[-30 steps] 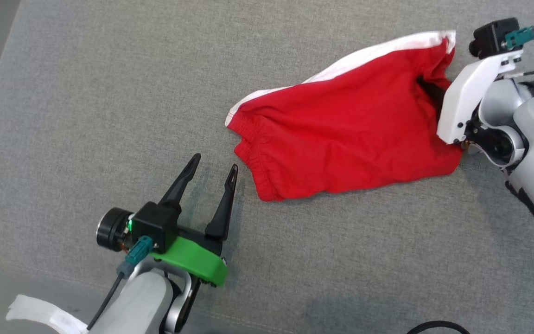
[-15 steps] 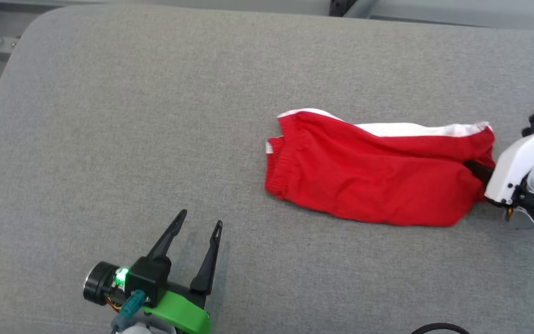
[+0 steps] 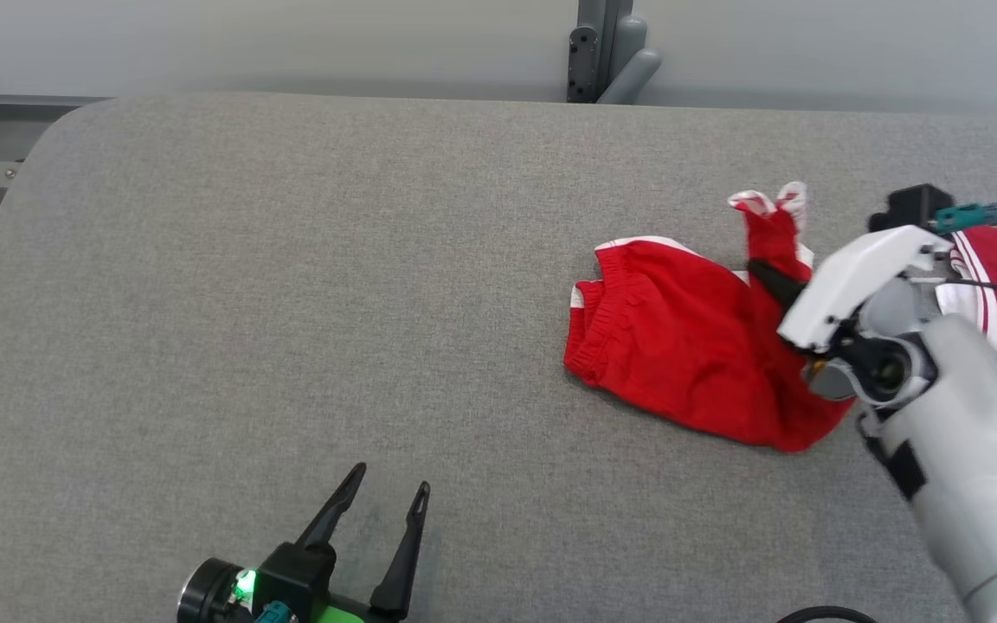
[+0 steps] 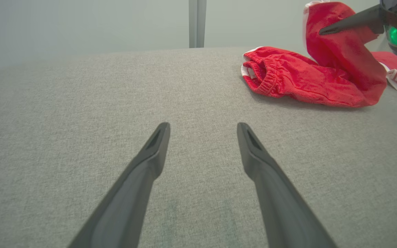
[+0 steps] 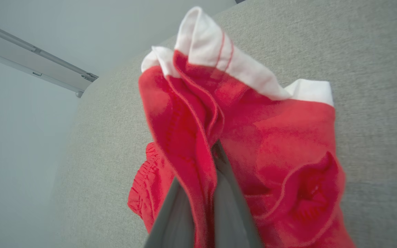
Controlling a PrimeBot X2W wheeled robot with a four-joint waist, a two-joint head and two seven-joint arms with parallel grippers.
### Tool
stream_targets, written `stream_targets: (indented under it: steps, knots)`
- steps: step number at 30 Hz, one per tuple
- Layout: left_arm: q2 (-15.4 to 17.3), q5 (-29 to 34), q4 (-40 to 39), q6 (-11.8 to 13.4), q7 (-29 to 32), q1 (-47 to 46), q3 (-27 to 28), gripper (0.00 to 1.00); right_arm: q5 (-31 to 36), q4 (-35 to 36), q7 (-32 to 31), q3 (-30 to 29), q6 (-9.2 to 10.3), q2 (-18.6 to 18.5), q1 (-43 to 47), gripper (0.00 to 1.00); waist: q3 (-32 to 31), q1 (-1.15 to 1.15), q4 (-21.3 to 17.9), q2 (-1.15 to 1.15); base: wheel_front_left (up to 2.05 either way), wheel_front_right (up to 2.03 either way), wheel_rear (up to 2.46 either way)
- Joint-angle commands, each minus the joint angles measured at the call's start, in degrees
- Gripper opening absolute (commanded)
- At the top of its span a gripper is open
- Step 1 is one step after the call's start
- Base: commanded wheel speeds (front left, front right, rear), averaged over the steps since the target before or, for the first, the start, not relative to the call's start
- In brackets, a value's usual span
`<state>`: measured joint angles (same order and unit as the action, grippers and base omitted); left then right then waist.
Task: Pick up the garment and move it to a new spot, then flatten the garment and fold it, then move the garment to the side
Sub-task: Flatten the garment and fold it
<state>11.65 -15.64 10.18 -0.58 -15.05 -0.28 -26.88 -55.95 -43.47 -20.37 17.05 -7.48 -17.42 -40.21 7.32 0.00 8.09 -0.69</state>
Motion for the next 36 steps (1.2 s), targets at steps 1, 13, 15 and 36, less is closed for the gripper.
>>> stream_targets:
  steps: [1,13,15,36]
  knots:
    - [0.24,0.92,1.44,0.20,-0.13,0.61,0.69,1.00,1.69,0.21,0.65,-0.75,-0.01,4.04,0.68,0.00,0.77,0.00,-0.48,0.69,0.00,0.00,0.00]
    - [-2.25,4.27,10.82,-2.00,-0.13,-3.14,-1.00,1.00,1.97,-9.46,7.69,0.35,-0.01,14.48,-6.80,0.00,2.41,0.00,1.65,0.69,0.00,0.00,0.00]
    - [-2.73,4.62,12.14,-2.56,-0.13,-3.32,-1.66,1.00,-0.49,-11.05,8.58,3.82,-0.01,14.38,-7.81,0.00,2.28,0.00,1.95,0.69,0.00,0.00,0.00]
    - [-3.97,2.72,14.56,-1.74,-0.13,1.59,4.07,1.00,1.46,-5.89,29.54,22.49,0.01,8.82,-8.74,1.00,-2.73,0.00,-1.93,0.69,0.00,0.00,0.00]
